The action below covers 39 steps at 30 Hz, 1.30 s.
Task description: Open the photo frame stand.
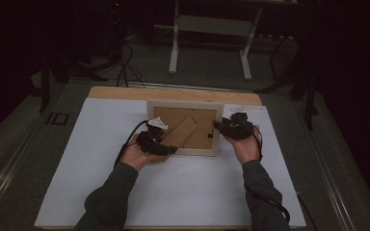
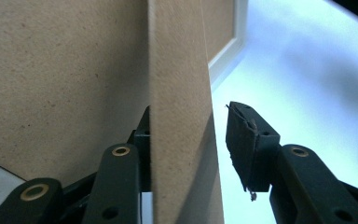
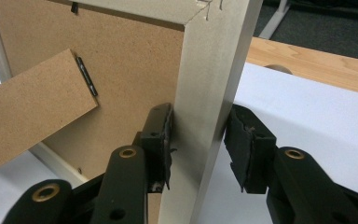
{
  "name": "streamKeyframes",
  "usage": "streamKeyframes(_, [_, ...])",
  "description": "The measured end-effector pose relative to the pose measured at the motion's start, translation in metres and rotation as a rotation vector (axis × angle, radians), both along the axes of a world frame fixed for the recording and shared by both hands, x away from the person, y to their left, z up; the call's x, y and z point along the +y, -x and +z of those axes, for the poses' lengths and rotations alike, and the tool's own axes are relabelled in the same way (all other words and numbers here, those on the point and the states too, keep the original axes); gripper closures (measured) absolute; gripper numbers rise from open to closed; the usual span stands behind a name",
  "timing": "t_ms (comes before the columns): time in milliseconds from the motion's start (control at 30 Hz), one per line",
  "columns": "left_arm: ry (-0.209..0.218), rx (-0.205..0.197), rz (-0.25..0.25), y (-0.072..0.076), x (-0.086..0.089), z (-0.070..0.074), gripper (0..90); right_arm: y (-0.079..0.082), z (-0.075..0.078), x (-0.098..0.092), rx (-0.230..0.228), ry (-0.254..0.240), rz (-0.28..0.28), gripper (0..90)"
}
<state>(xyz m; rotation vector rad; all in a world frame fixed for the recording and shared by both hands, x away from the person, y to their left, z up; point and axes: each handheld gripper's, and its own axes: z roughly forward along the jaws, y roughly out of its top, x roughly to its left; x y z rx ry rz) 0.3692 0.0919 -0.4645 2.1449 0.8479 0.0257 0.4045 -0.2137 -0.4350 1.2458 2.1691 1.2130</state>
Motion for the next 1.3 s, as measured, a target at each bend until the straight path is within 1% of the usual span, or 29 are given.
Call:
streamKeyframes(33, [0.011,0.0,0.0,0.0,0.001,0.0,60.6,0.001,0.0,0.0,-0.004,-0.001,0.001,61.0])
streamKeyframes(67, [0.011,-0.001,-0.001,0.0,0.002,0.001,61.9,0.001,-0.001,0.0,-0.005,-0.001,0.002,61.0])
streamKeyframes(133, [0.009,-0.009,0.003,0.001,0.002,0.003,68.8,0.002,-0.001,-0.001,-0.007,0.0,0.006,61.0])
streamKeyframes(300, [-0.028,-0.031,-0.008,0.005,-0.002,0.002,73.3,0.004,-0.001,-0.003,-0.013,0.028,0.023,60.7])
streamKeyframes(400, [-0.028,-0.035,-0.004,0.006,-0.003,0.001,73.9,0.005,-0.001,-0.005,-0.012,0.017,0.03,61.1])
streamKeyframes(533, [-0.046,-0.055,-0.011,0.008,-0.004,0.001,74.1,0.003,0.001,-0.006,-0.006,0.015,0.043,61.0])
streamKeyframes(600, [-0.053,-0.061,-0.013,0.008,-0.004,0.001,74.1,0.002,0.002,-0.008,-0.008,0.006,0.053,60.9])
streamKeyframes(700, [-0.058,-0.071,-0.015,0.009,-0.004,0.001,74.1,0.001,0.005,-0.01,-0.008,-0.021,0.075,56.4])
streamKeyframes(767, [-0.06,-0.074,-0.016,0.009,-0.004,0.001,74.1,0.0,0.006,-0.011,0.0,-0.026,0.096,53.4])
streamKeyframes(933, [-0.071,-0.081,-0.021,0.009,-0.005,0.001,74.2,-0.004,0.005,-0.01,0.01,-0.03,0.127,47.7])
streamKeyframes(1033, [-0.078,-0.085,-0.024,0.01,-0.005,0.001,74.2,-0.008,0.001,-0.009,0.034,-0.039,0.148,44.4])
streamKeyframes(1100, [-0.083,-0.087,-0.024,0.01,-0.005,0.001,74.2,-0.01,-0.001,-0.008,0.033,-0.032,0.152,41.8])
streamKeyframes(1200, [-0.089,-0.09,-0.024,0.01,-0.005,0.0,74.5,-0.014,-0.004,-0.007,0.04,-0.034,0.167,37.9])
streamKeyframes(1267, [-0.09,-0.092,-0.024,0.01,-0.005,0.001,74.4,-0.015,-0.006,-0.006,0.052,-0.035,0.179,37.8])
streamKeyframes(1300, [-0.09,-0.093,-0.025,0.01,-0.005,0.001,74.4,-0.015,-0.006,-0.006,0.049,-0.033,0.185,40.6])
